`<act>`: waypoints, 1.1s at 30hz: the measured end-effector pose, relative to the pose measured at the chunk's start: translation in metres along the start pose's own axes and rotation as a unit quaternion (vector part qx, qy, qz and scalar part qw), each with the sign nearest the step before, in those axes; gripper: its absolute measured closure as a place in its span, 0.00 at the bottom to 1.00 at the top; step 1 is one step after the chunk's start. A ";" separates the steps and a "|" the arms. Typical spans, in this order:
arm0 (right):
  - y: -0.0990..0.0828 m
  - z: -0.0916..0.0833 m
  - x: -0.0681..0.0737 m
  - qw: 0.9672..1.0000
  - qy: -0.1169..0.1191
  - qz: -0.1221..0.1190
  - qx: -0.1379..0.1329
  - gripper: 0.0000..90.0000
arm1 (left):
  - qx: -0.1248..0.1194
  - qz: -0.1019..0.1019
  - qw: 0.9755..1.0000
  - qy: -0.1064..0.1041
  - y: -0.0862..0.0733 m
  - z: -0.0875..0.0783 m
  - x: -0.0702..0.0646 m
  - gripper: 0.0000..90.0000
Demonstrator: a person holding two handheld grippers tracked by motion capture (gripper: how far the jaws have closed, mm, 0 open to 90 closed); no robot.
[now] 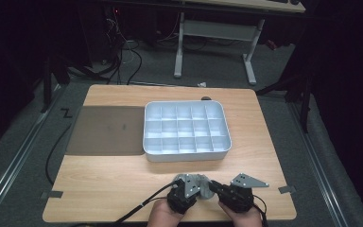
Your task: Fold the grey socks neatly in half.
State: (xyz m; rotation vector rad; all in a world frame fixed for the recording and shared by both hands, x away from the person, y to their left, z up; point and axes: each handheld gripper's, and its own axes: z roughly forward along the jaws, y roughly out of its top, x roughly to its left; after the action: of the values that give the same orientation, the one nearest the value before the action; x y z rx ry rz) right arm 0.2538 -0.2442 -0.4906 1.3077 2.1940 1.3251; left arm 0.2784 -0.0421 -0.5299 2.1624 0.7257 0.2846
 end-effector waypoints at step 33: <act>0.009 0.013 0.012 1.000 -0.024 -0.018 0.009 0.94 | -0.014 -0.075 0.997 -0.029 -0.035 -0.043 0.056 0.93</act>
State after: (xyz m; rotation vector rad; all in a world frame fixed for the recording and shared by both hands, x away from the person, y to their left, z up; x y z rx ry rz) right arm 0.2605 -0.2257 -0.4876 1.2869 2.1925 1.2501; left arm 0.2912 0.0352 -0.5317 2.0692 0.8406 0.1527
